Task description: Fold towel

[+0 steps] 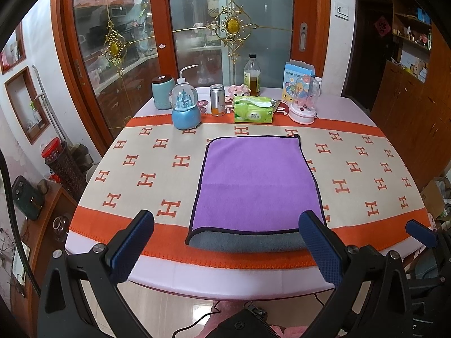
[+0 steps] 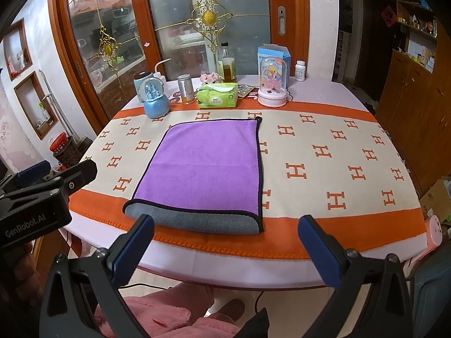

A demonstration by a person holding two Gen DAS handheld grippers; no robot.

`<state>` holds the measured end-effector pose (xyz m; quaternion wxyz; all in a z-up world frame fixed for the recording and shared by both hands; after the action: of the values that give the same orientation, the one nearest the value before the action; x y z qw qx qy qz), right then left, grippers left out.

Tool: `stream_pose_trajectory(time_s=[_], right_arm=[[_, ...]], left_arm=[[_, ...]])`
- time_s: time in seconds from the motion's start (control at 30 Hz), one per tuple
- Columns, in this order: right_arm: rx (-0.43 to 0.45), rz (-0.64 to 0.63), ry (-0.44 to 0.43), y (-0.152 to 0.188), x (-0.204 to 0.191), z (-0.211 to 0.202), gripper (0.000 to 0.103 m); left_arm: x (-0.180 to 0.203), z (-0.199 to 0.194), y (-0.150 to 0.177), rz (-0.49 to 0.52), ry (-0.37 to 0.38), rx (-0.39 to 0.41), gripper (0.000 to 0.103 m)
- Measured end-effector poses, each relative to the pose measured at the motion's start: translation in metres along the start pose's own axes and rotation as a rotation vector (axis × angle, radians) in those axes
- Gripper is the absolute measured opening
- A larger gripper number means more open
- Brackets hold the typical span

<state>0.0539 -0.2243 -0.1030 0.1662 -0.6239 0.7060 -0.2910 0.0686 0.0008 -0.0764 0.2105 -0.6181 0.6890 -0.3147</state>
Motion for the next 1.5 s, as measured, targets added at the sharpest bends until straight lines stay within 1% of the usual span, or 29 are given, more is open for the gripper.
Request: stream_pose_trajectory(time_s=[0.2,0.4,0.57,0.8,1.1,1.37,1.5], right_arm=[[0.007,-0.008,0.003,-0.001,-0.005,-0.007,0.102],[0.017,-0.016,0.008,-0.001,-0.005,-0.011,0.102],[0.038,-0.013,0.009,-0.006,0.000,-0.013,0.100],[0.042,-0.007,-0.006,-0.010,0.001,-0.005,0.099],[0.057,-0.032,-0.045,-0.021,0.003,0.017,0.097],[0.026,-0.010,-0.126,-0.019,0.009,0.044,0.097],[0.004,-0.010,-0.140,-0.016,0.012,0.062,0.097]], left_arm=[[0.000,-0.003,0.005,-0.004,0.011,0.010,0.102],[0.000,-0.002,0.009,-0.018,0.018,-0.006,0.102],[-0.003,0.002,0.009,-0.023,0.009,-0.029,0.102],[-0.010,0.016,0.009,-0.023,0.007,-0.070,0.102],[-0.027,0.045,0.008,-0.021,0.008,-0.116,0.102],[-0.049,0.077,0.016,0.014,-0.005,-0.192,0.102],[-0.058,0.095,0.024,0.039,-0.006,-0.238,0.102]])
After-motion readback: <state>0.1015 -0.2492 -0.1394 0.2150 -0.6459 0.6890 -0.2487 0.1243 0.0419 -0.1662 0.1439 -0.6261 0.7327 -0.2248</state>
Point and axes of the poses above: each gripper's, at about its wrist camera, not at the fingertips, and z roughly the way its jaws point, x to its right, y to its underside, the point moved 10 cm from there along z, roughly the way its jaws point, and after that the axes turned 10 degrees about y, right-handed, at the moved point
